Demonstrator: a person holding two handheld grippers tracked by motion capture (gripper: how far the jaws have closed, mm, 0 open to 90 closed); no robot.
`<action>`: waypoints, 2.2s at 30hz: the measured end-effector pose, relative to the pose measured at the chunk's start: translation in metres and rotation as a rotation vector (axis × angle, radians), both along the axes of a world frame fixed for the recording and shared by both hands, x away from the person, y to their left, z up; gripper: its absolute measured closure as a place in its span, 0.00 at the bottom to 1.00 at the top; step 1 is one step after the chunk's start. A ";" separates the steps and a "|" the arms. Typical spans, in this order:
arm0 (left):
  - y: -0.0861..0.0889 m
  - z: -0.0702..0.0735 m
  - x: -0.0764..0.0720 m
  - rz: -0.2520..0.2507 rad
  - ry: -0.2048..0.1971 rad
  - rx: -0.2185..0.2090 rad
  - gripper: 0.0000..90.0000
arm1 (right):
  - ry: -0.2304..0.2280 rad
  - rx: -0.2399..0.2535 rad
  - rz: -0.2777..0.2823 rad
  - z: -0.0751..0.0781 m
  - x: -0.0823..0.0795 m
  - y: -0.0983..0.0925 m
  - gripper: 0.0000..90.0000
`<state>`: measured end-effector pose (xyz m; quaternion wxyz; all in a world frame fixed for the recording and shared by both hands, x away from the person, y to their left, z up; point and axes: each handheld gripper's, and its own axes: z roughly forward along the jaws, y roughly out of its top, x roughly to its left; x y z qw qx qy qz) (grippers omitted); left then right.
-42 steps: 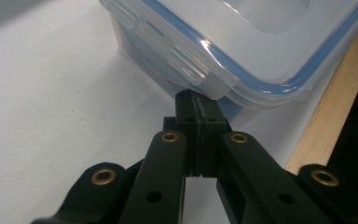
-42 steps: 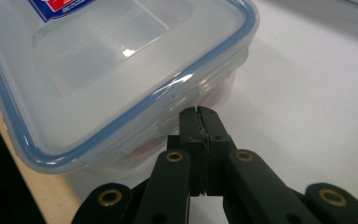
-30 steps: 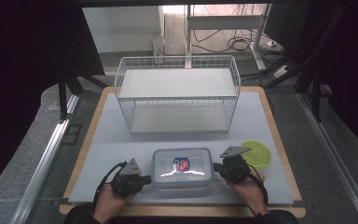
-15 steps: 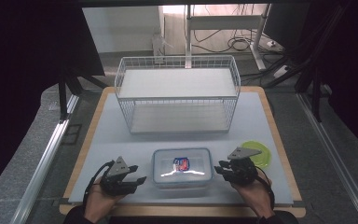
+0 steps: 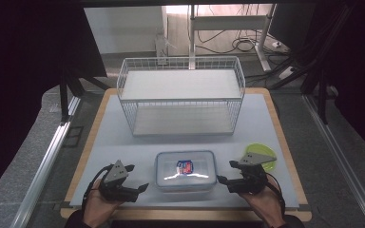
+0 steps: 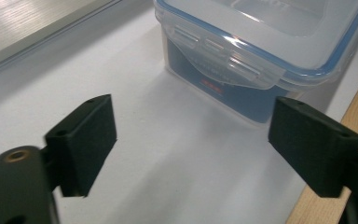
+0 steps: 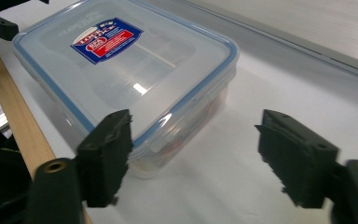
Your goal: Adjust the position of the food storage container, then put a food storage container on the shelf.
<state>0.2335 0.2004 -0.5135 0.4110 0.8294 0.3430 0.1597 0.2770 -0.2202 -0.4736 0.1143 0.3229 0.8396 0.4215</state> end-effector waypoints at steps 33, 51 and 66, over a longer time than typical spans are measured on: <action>-0.014 0.014 0.011 -0.049 0.017 -0.079 0.01 | 0.022 -0.042 0.038 -0.007 0.006 0.014 0.05; -0.042 0.001 0.058 -0.140 0.261 -0.191 0.00 | 0.255 0.052 0.080 -0.018 0.033 0.033 0.02; -0.042 -0.002 0.058 -0.152 0.366 -0.236 0.05 | 0.438 0.097 0.033 -0.025 0.048 0.043 0.05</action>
